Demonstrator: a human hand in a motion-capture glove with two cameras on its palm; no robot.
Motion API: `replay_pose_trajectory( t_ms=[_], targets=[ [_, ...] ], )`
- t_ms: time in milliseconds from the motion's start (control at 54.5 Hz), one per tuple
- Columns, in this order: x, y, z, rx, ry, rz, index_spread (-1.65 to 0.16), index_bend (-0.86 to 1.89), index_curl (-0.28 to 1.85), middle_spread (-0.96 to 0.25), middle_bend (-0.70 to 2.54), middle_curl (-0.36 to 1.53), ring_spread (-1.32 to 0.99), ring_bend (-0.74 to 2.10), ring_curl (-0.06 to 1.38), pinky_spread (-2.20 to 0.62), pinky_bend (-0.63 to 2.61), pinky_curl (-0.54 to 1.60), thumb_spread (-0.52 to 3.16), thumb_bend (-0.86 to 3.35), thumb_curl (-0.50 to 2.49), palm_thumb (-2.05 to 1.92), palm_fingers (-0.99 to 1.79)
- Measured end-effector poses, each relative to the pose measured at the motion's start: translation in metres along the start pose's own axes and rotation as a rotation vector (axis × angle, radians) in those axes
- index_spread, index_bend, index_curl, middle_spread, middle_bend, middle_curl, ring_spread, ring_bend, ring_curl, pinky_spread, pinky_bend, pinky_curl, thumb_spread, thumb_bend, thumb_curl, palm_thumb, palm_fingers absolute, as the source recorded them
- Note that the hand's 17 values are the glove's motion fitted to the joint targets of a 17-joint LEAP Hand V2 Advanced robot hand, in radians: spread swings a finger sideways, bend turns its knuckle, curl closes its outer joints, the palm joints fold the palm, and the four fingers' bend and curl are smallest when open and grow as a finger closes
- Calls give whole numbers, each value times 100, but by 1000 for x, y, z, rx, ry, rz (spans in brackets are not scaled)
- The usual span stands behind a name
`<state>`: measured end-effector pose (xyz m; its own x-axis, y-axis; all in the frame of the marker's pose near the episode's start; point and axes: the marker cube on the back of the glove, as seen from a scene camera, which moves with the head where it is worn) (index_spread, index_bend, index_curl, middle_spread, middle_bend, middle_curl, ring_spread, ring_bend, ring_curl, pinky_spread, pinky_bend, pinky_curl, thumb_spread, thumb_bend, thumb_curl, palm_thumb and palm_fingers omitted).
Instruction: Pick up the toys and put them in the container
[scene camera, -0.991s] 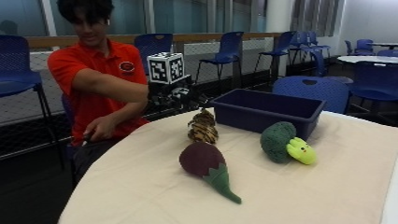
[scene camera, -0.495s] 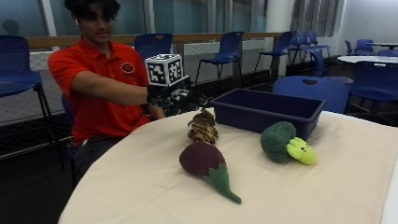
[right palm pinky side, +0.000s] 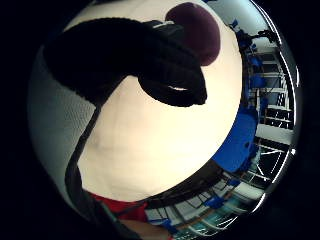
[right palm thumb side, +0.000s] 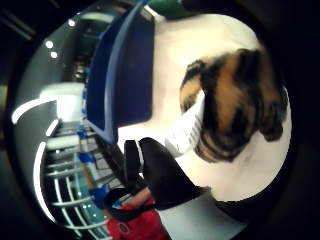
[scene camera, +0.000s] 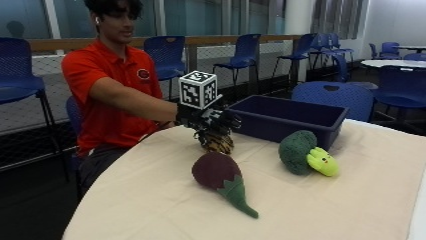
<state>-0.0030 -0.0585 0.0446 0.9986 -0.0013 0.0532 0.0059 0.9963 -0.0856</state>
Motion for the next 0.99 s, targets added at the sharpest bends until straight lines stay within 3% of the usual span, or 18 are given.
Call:
replay_pose_trajectory(
  t_ms=[404,587,716,734,752,863,991],
  targets=[
    [-13,-28,32,-182,209,67,-35,12,23,-8,14,24,1,22,23,11,123,43,104,-4,19,-4,-8],
    [-14,-25,34,-222,238,75,-41,32,29,-11,19,24,-2,41,27,4,112,38,112,1,24,4,25],
    [-10,-27,32,-149,234,70,-41,40,34,-17,25,27,-9,48,29,-7,101,34,122,7,29,17,42],
    [-9,-28,31,-136,237,67,-42,37,33,-16,21,26,-7,44,27,-5,103,34,121,2,28,11,34],
    [-8,-28,30,-123,240,64,-41,41,36,-18,26,29,-11,50,30,-10,100,34,124,8,31,21,45],
    [-3,-29,14,-60,212,54,-39,28,34,-26,31,31,-24,66,33,-26,103,33,128,19,39,43,74],
    [-2,-30,-22,2,167,62,-39,21,37,-34,32,33,-35,72,36,-36,104,34,122,22,46,55,85]
  ],
)
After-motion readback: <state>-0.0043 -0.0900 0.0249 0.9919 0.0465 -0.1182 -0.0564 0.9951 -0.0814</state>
